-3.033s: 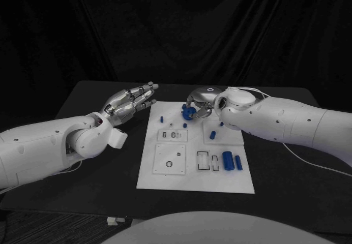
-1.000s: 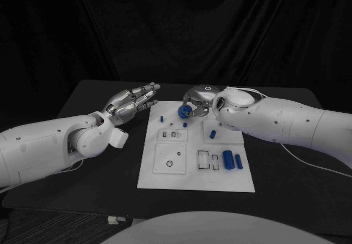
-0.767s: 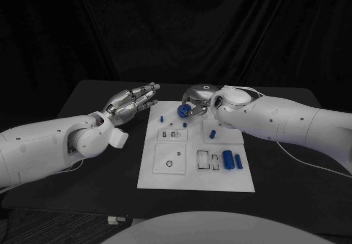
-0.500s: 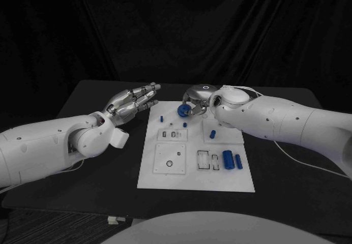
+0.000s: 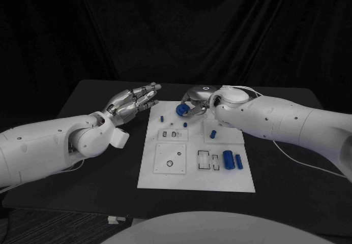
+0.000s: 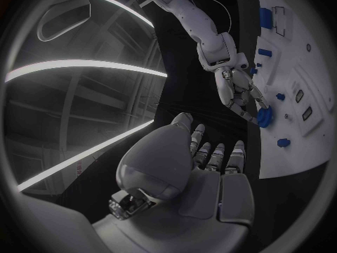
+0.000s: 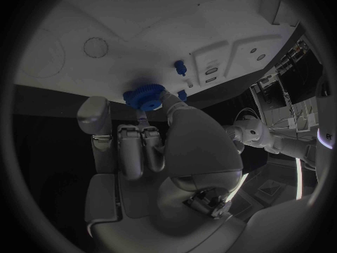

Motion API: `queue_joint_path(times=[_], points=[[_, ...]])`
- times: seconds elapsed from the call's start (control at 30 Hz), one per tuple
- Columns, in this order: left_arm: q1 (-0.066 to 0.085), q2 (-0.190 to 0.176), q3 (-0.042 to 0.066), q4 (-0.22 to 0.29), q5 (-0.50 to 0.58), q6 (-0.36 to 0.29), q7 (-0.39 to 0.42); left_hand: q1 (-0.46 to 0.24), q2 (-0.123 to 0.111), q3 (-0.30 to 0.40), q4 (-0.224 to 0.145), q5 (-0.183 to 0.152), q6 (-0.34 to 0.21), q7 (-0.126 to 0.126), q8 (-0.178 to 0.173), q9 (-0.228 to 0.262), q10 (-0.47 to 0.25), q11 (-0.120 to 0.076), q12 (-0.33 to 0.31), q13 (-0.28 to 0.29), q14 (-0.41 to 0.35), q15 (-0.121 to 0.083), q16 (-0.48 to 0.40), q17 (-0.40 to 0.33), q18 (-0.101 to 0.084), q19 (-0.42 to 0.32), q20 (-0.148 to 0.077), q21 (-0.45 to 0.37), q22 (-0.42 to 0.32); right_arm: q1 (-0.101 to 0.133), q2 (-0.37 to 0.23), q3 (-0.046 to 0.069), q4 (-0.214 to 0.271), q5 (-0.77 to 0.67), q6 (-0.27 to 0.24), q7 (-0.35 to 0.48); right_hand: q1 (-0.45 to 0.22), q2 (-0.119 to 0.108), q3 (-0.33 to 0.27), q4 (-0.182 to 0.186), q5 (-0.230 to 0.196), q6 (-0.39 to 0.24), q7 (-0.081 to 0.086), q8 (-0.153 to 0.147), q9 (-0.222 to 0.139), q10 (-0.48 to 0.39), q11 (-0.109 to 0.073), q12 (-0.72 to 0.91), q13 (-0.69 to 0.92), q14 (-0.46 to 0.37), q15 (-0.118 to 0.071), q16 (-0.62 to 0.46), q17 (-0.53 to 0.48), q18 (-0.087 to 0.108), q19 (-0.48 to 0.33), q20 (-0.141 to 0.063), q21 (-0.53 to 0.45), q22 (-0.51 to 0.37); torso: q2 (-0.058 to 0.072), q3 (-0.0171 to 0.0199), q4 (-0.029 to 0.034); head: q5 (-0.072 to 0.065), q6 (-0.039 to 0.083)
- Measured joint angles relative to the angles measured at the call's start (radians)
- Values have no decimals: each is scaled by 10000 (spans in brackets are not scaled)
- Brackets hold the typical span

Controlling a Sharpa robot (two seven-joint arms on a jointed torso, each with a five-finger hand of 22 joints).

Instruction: Assemble the parts on the task board

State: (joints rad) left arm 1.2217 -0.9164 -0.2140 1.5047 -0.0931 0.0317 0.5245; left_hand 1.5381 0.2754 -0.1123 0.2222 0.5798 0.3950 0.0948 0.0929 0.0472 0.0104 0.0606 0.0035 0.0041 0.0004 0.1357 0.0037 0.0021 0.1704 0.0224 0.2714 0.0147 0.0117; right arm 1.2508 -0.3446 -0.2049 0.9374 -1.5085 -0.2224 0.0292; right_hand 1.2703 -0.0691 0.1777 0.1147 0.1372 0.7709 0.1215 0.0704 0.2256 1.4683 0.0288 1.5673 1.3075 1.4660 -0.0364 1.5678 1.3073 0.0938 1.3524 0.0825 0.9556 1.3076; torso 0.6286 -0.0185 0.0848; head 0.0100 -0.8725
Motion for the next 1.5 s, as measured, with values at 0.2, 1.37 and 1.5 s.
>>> queue_joint_path(times=[0.2, 1.37, 1.5], points=[[0, -6, 0, 0, 0, -1, -1, 0, 0, 28, -28, 0, 0, 0, 0, 0, 0, 0, 0, 0, 0, 0, 0, 1, 0, 0, 0, 0, 0, -17, -6, -8, 55, 45, 92, 1, -37, -29, -82, 25, -153, -102, -32, 0, -99, 0, 0, 0, -1, 0, 0, 0, 0, 13, -22, -22, -148, -1, -12, -8, -11, 6, 0], [-3, 36, 0, -120, -1, 13, -8, 0, 0, 27, -28, 0, 0, 0, 0, 0, -1, 0, 0, -2, 0, 0, 0, -6, -1, 0, 0, 0, 0, 363, -2082, -9, 1709, 99, -421, 37, 196, 7, -384, 52, 905, 743, -301, 537, -159, -33, -182, 0, -2, 1, -78, 0, 0, 157, 540, -252, 942, 5, -17, 5, -25, -101, 0], [-14, 32, 0, -131, -1, 20, -8, 0, 0, 27, -28, 0, 0, 0, 0, 0, -1, -1, 0, -2, 0, 0, 0, -6, 0, 0, 0, 0, 0, 501, -2932, -5, 2337, 102, -606, 12, 277, -74, -390, 59, 1163, 756, -320, 545, -92, -2, -223, 0, -2, 0, -145, 0, 0, 156, 593, -306, 1087, 4, -18, 6, -26, -121, 0]])
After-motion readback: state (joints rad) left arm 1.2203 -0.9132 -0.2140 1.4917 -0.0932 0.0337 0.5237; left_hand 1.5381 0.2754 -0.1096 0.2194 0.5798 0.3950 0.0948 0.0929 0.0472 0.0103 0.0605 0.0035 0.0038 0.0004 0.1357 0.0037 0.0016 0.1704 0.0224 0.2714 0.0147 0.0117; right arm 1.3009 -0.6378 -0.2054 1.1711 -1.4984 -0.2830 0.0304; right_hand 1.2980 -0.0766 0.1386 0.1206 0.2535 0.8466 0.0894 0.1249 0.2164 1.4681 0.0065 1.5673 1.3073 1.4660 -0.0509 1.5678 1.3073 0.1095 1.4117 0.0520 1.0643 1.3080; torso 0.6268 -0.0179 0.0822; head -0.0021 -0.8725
